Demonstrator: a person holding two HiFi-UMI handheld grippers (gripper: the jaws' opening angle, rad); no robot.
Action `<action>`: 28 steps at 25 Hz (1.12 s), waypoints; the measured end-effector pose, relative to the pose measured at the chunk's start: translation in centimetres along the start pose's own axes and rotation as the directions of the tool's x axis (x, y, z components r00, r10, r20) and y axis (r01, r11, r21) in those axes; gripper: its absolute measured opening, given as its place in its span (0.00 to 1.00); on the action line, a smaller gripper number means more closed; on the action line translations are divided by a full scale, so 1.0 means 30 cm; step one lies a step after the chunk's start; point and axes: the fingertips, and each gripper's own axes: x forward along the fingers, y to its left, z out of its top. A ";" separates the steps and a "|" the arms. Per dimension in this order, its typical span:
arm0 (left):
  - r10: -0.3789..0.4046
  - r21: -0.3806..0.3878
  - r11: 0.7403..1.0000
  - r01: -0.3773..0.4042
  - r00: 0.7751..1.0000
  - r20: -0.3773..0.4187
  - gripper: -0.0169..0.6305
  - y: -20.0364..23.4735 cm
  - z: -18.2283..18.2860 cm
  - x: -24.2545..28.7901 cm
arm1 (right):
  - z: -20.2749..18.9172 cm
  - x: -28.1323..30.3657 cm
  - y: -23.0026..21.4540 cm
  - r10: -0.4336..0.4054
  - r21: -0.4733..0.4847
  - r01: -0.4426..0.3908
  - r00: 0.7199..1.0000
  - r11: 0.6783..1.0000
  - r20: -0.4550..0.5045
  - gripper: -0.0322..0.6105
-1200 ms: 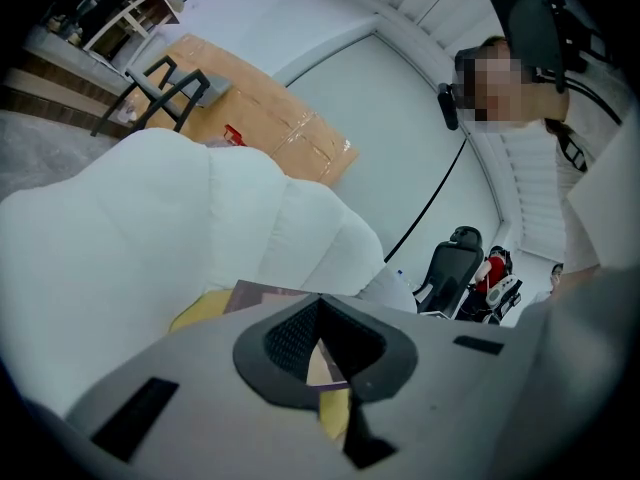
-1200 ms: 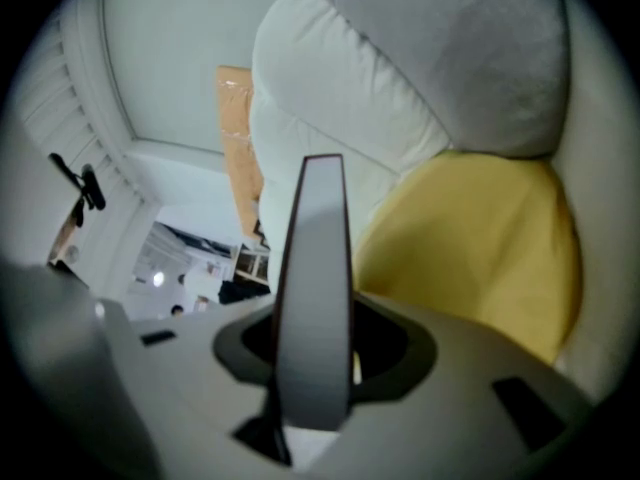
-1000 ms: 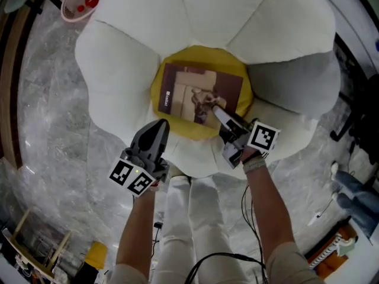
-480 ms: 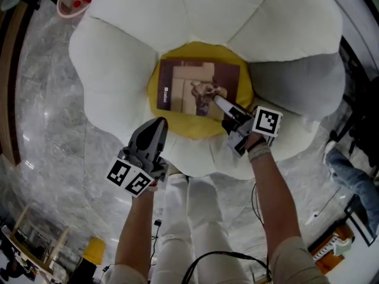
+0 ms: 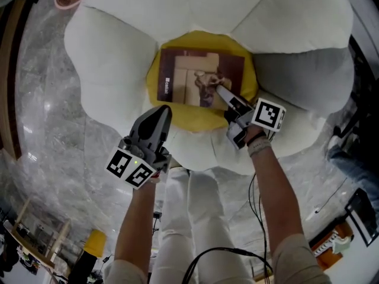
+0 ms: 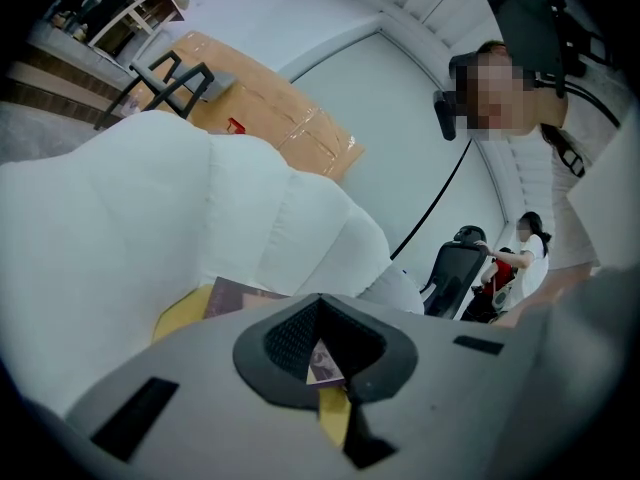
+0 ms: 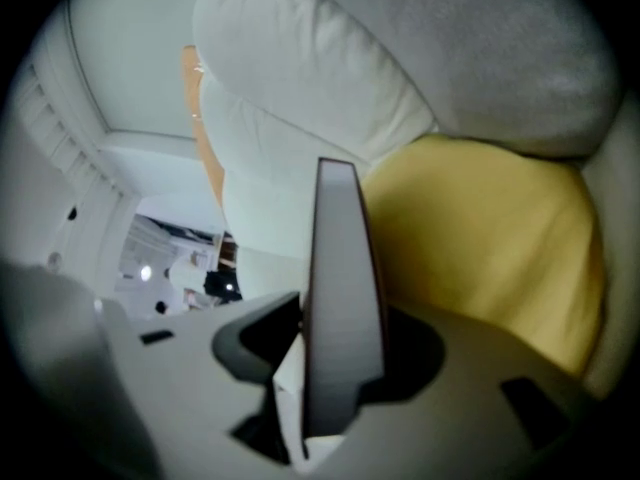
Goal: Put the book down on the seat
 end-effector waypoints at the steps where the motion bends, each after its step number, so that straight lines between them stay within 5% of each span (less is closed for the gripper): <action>1: -0.003 0.000 1.000 0.003 1.000 -0.001 0.06 -0.005 -0.002 0.003 | -0.001 0.002 -0.009 -0.017 0.014 0.017 1.000 1.000 0.007 0.31; 13: -0.018 -0.012 1.000 0.018 1.000 0.009 0.06 -0.040 -0.002 0.001 | 0.029 0.038 -0.012 -0.070 -0.111 0.069 0.998 0.991 -0.006 0.46; 28: -0.007 -0.019 1.000 0.007 1.000 0.002 0.06 -0.041 -0.026 -0.008 | 0.031 0.028 -0.025 -0.085 -0.147 0.081 0.996 0.986 -0.025 0.47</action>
